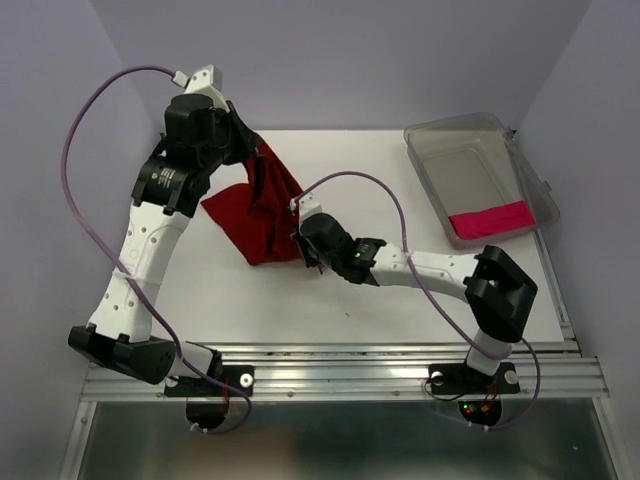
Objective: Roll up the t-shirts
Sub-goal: Flatten out the T-shirt at the center of the board.
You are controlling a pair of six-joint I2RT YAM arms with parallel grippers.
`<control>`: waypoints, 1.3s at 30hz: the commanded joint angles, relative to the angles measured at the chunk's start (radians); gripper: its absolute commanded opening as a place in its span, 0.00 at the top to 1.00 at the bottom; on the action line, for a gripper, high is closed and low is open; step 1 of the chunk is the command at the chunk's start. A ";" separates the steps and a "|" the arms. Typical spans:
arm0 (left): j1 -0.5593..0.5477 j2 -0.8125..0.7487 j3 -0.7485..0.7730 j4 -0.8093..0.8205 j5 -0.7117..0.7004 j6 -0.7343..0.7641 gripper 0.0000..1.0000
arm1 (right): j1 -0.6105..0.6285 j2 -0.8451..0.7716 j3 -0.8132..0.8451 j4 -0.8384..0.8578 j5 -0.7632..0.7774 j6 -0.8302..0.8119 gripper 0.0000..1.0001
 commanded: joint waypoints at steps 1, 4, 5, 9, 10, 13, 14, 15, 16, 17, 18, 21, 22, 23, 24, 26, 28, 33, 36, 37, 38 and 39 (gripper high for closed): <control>0.090 -0.045 0.144 0.022 -0.094 0.014 1.00 | 0.011 -0.125 0.115 -0.038 -0.146 -0.035 0.99; 0.130 -0.042 0.262 -0.007 -0.177 0.022 1.00 | 0.032 -0.183 0.154 -0.063 -0.230 -0.045 0.99; 0.137 -0.044 0.293 -0.012 -0.200 0.025 1.00 | 0.032 -0.195 0.186 -0.074 -0.247 -0.047 0.99; 0.150 -0.045 0.435 -0.018 -0.311 0.063 1.00 | 0.065 -0.235 0.264 -0.106 -0.318 -0.053 0.99; 0.150 -0.042 0.490 -0.016 -0.324 0.083 1.00 | 0.065 -0.243 0.275 -0.108 -0.330 -0.051 0.99; 0.150 -0.024 0.569 0.013 -0.333 0.117 1.00 | 0.074 -0.278 0.293 -0.085 -0.378 -0.038 0.99; 0.150 -0.007 0.580 0.020 -0.326 0.129 1.00 | 0.074 -0.289 0.292 -0.076 -0.378 -0.024 0.99; 0.150 0.005 0.594 0.039 -0.316 0.132 1.00 | 0.074 -0.301 0.275 -0.065 -0.366 -0.015 0.99; 0.150 0.033 0.594 0.050 -0.306 0.132 1.00 | 0.074 -0.325 0.263 -0.042 -0.352 0.007 0.99; 0.150 0.047 0.588 0.063 -0.266 0.129 1.00 | 0.074 -0.335 0.251 -0.036 -0.285 0.017 0.99; 0.150 0.065 0.582 0.080 -0.241 0.128 1.00 | 0.074 -0.345 0.240 -0.033 -0.242 0.031 0.99; 0.145 0.152 0.545 0.149 -0.151 0.100 1.00 | 0.074 -0.379 0.154 -0.042 -0.049 0.115 0.99; 0.138 0.177 0.539 0.163 -0.139 0.097 1.00 | 0.059 -0.388 0.134 -0.052 -0.008 0.116 0.99; 0.127 0.236 0.540 0.171 -0.132 0.097 1.00 | 0.046 -0.396 0.111 -0.063 0.027 0.172 0.99; 0.096 0.270 0.545 0.175 -0.135 0.107 1.00 | 0.016 -0.419 0.085 -0.078 0.070 0.206 0.99; 0.058 0.373 0.564 0.182 -0.149 0.129 1.00 | -0.021 -0.447 -0.005 -0.117 0.092 0.308 0.99; 0.003 0.491 0.595 0.174 -0.158 0.152 1.00 | -0.084 -0.485 -0.099 -0.157 0.080 0.404 0.99; -0.069 0.741 0.707 0.111 -0.064 0.169 0.59 | -0.225 -0.513 -0.252 -0.238 0.008 0.557 0.99; -0.083 0.846 0.750 0.047 0.005 0.149 0.07 | -0.342 -0.491 -0.330 -0.263 -0.104 0.636 0.99; -0.083 0.855 0.753 0.036 0.007 0.138 0.06 | -0.366 -0.484 -0.346 -0.266 -0.130 0.649 0.99; -0.083 0.851 0.747 0.027 0.006 0.135 0.05 | -0.404 -0.472 -0.357 -0.278 -0.158 0.671 0.96; -0.083 0.837 0.736 0.019 0.001 0.135 0.05 | -0.405 -0.467 -0.365 -0.289 -0.158 0.673 0.88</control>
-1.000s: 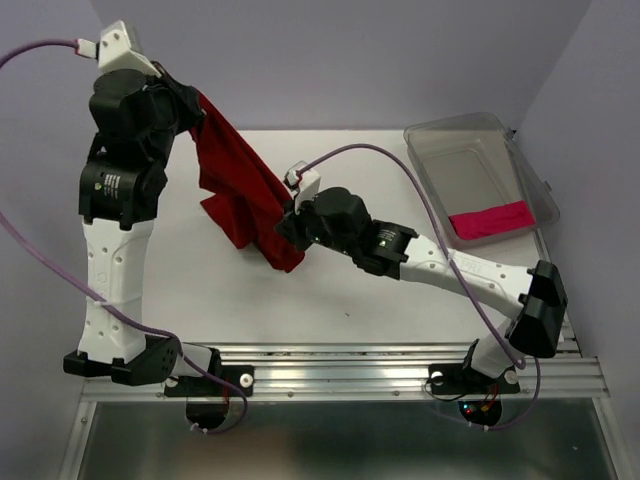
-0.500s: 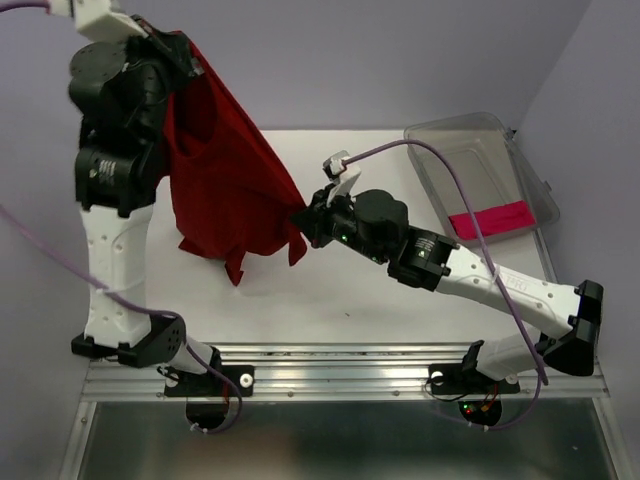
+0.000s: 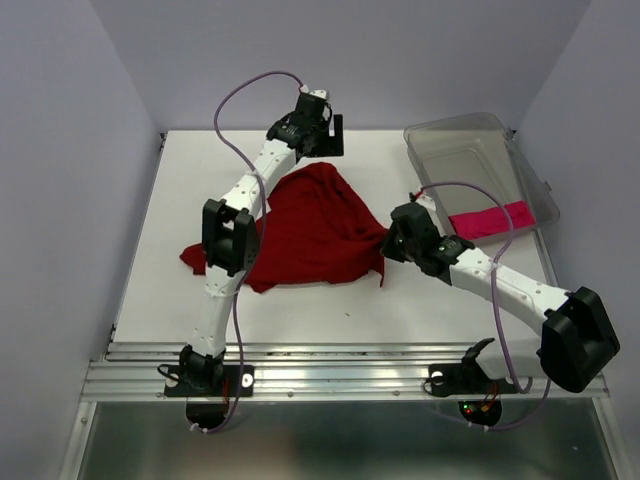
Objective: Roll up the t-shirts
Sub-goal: Flatten out the T-shirt at the center of the board.
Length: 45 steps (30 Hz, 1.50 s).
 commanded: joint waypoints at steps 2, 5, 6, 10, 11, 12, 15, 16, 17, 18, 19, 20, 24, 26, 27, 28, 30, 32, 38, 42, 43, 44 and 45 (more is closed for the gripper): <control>0.012 -0.174 0.016 -0.020 0.012 0.005 0.05 | -0.093 0.017 -0.030 -0.061 -0.092 0.099 0.50; 0.022 -0.330 -0.147 -0.024 -0.077 0.011 0.08 | -0.111 0.049 0.011 -0.108 -0.055 0.051 0.39; 0.027 -0.369 -0.192 -0.027 -0.091 0.008 0.10 | -0.111 0.062 0.027 -0.118 -0.032 0.036 0.39; 0.068 -0.548 -0.517 -0.044 -0.172 -0.033 0.19 | -0.111 0.092 0.099 -0.145 -0.009 -0.030 0.38; 0.079 -0.625 -0.582 -0.052 -0.180 -0.049 0.23 | -0.111 0.096 0.130 -0.156 -0.012 -0.061 0.38; 0.093 -0.668 -0.643 -0.053 -0.189 -0.064 0.24 | -0.111 0.101 0.143 -0.168 -0.009 -0.066 0.39; 0.165 -0.841 -0.919 -0.049 -0.197 -0.132 0.28 | -0.111 0.099 0.165 -0.176 -0.041 -0.125 0.39; 0.186 -0.881 -0.984 -0.052 -0.201 -0.151 0.29 | -0.111 0.101 0.176 -0.182 -0.047 -0.133 0.39; 0.206 -0.922 -1.100 -0.055 -0.200 -0.167 0.29 | -0.111 0.096 0.174 -0.184 -0.056 -0.145 0.38; 0.238 -0.994 -1.147 -0.058 -0.203 -0.202 0.32 | -0.111 0.096 0.173 -0.188 -0.065 -0.152 0.37; 0.245 -1.051 -1.229 -0.065 -0.204 -0.240 0.35 | -0.111 0.096 0.164 -0.193 -0.072 -0.153 0.35; 0.252 -1.073 -1.265 -0.072 -0.207 -0.241 0.37 | -0.111 0.098 0.156 -0.193 -0.078 -0.153 0.33; 0.251 -1.148 -1.430 -0.052 -0.145 -0.369 0.39 | -0.111 0.109 0.125 -0.195 -0.124 -0.153 0.29; 0.251 -1.156 -1.506 -0.018 -0.117 -0.389 0.27 | -0.111 0.107 0.107 -0.198 -0.131 -0.152 0.22; 0.251 -1.153 -1.521 -0.007 -0.109 -0.411 0.23 | -0.111 0.107 0.099 -0.198 -0.136 -0.152 0.20; 0.251 -1.151 -1.544 0.011 -0.111 -0.415 0.21 | -0.111 0.104 0.093 -0.199 -0.138 -0.150 0.18; 0.251 -1.138 -1.560 0.026 -0.126 -0.425 0.15 | -0.111 0.106 0.078 -0.201 -0.148 -0.152 0.16; 0.251 -1.116 -1.584 0.057 -0.131 -0.434 0.12 | -0.111 0.115 0.062 -0.201 -0.157 -0.146 0.16; 0.249 -1.015 -1.613 0.187 -0.132 -0.417 0.19 | -0.111 0.170 0.019 -0.147 -0.191 -0.139 0.19; 0.251 -0.954 -1.589 0.211 -0.167 -0.391 0.35 | -0.111 0.196 0.004 -0.106 -0.202 -0.146 0.43; 0.249 -0.943 -1.572 0.212 -0.184 -0.388 0.40 | -0.111 0.201 0.013 -0.101 -0.207 -0.147 0.56; 0.249 -0.922 -1.564 0.212 -0.190 -0.386 0.50 | -0.111 0.205 0.019 -0.101 -0.208 -0.153 0.62; 0.249 -0.912 -1.560 0.214 -0.197 -0.380 0.54 | -0.111 0.205 0.025 -0.098 -0.211 -0.155 0.67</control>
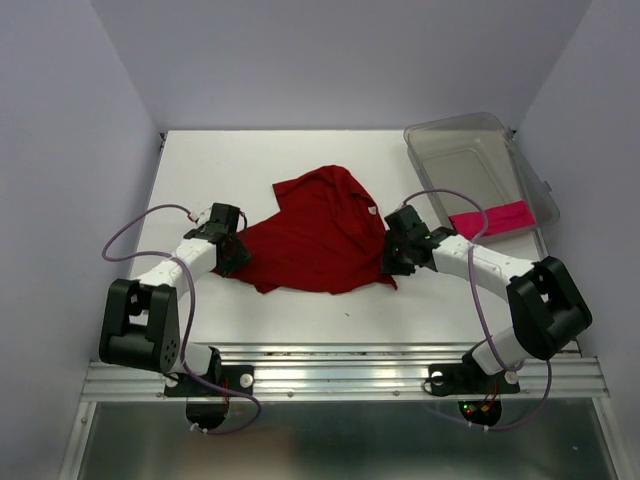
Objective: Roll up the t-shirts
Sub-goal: Flatten out the T-shirt at the center of the board.
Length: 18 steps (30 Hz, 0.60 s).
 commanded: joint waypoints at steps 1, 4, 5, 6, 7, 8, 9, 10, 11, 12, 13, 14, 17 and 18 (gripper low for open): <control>-0.005 0.035 0.049 0.039 -0.057 0.026 0.60 | -0.002 0.002 0.025 0.069 -0.023 -0.017 0.73; -0.005 0.067 0.079 0.032 -0.060 0.032 0.84 | -0.002 -0.006 0.050 0.068 -0.032 -0.027 0.93; -0.004 0.072 0.096 0.026 -0.060 0.043 0.98 | -0.002 -0.012 0.055 0.068 -0.035 -0.030 0.99; -0.004 0.076 0.107 0.021 -0.063 0.049 1.00 | -0.002 -0.026 0.065 0.068 -0.043 -0.035 0.99; -0.004 0.075 0.121 0.015 -0.069 0.054 1.00 | -0.002 -0.034 0.071 0.066 -0.048 -0.037 0.99; -0.004 0.069 0.145 0.000 -0.073 0.066 1.00 | -0.002 -0.041 0.076 0.068 -0.051 -0.044 0.99; -0.004 0.064 0.162 -0.013 -0.092 0.070 1.00 | -0.002 -0.049 0.091 0.068 -0.052 -0.047 0.99; -0.004 0.058 0.182 -0.048 -0.104 0.077 1.00 | -0.002 -0.067 0.099 0.065 -0.057 -0.049 0.99; -0.004 0.040 0.226 -0.063 -0.116 0.087 1.00 | -0.002 -0.077 0.110 0.062 -0.060 -0.055 0.99; -0.004 0.028 0.251 -0.083 -0.127 0.095 1.00 | -0.002 -0.084 0.122 0.057 -0.061 -0.057 0.99; -0.004 0.017 0.279 -0.099 -0.148 0.106 1.00 | -0.002 -0.092 0.137 0.054 -0.060 -0.057 0.99; -0.004 -0.008 0.332 -0.128 -0.158 0.115 1.00 | -0.002 -0.106 0.168 0.048 -0.057 -0.060 0.99; -0.004 -0.023 0.438 -0.168 -0.193 0.162 1.00 | -0.002 -0.120 0.228 0.039 -0.045 -0.066 0.99; -0.004 -0.016 0.463 -0.174 -0.198 0.178 1.00 | -0.002 -0.115 0.242 0.040 -0.042 -0.072 0.99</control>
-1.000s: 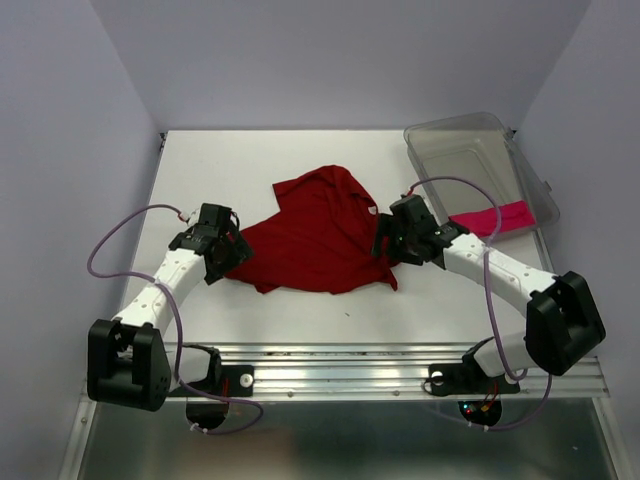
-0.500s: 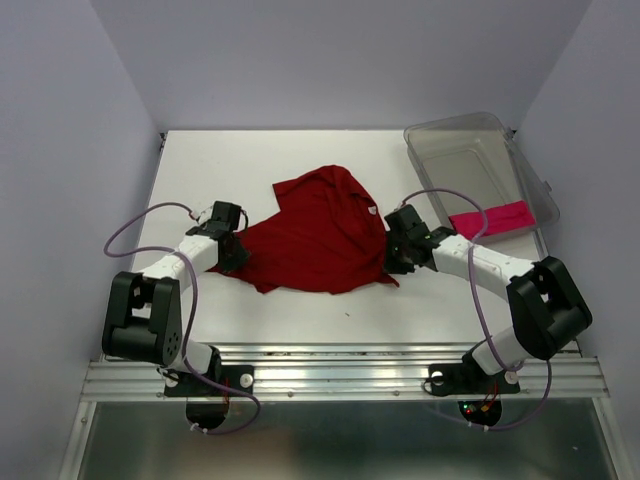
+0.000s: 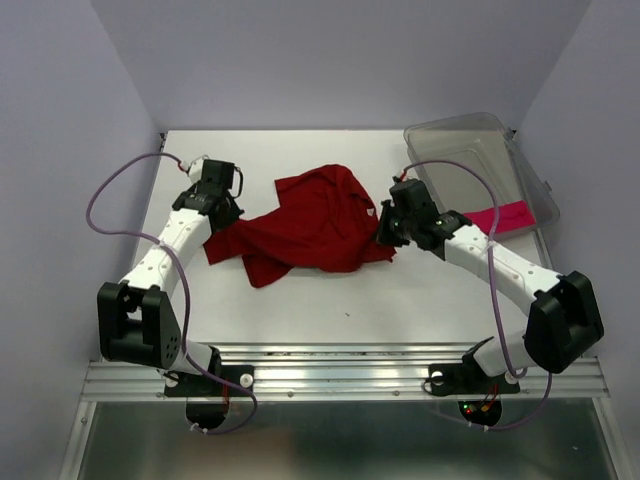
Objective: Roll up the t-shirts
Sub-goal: Flatten out the T-shirt at the center of the board.
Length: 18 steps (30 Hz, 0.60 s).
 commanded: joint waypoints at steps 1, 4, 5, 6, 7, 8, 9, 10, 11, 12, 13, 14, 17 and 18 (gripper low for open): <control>-0.004 -0.050 0.157 -0.062 -0.092 0.097 1.00 | -0.002 -0.034 0.106 0.025 0.023 -0.031 0.99; -0.004 0.050 0.293 -0.063 -0.101 0.141 1.00 | -0.027 0.031 0.173 0.026 0.060 -0.054 0.99; -0.002 0.126 0.324 -0.065 -0.097 0.153 1.00 | -0.039 0.057 0.219 0.028 0.056 -0.063 0.99; -0.002 0.170 0.360 -0.069 -0.088 0.164 1.00 | -0.053 0.115 0.244 0.026 0.048 -0.068 0.99; -0.002 0.209 0.395 -0.072 -0.078 0.164 1.00 | -0.068 0.141 0.268 0.028 0.040 -0.071 0.99; -0.001 0.252 0.459 -0.057 -0.062 0.193 1.00 | -0.100 0.172 0.291 0.032 0.030 -0.076 0.99; 0.002 0.342 0.499 -0.056 -0.049 0.204 0.88 | -0.119 0.199 0.341 0.034 0.019 -0.082 0.99; 0.004 0.389 0.545 -0.081 -0.049 0.219 0.73 | -0.137 0.257 0.369 0.039 -0.007 -0.086 0.99; 0.005 0.439 0.646 -0.097 -0.045 0.233 0.55 | -0.157 0.288 0.398 0.039 -0.024 -0.094 0.99; 0.008 0.527 0.697 -0.117 -0.040 0.239 0.24 | -0.200 0.322 0.432 0.037 -0.032 -0.100 0.99; 0.011 0.564 0.752 -0.163 -0.031 0.245 0.15 | -0.224 0.354 0.492 0.037 -0.080 -0.099 0.99; 0.018 0.623 0.853 -0.187 -0.026 0.247 0.12 | -0.272 0.423 0.523 0.029 -0.104 -0.094 0.84; 0.028 0.643 0.958 -0.243 -0.017 0.246 0.12 | -0.317 0.555 0.658 -0.067 -0.106 -0.094 0.45; 0.039 0.626 0.955 -0.243 -0.015 0.236 0.13 | -0.317 0.569 0.676 -0.089 -0.093 -0.102 0.40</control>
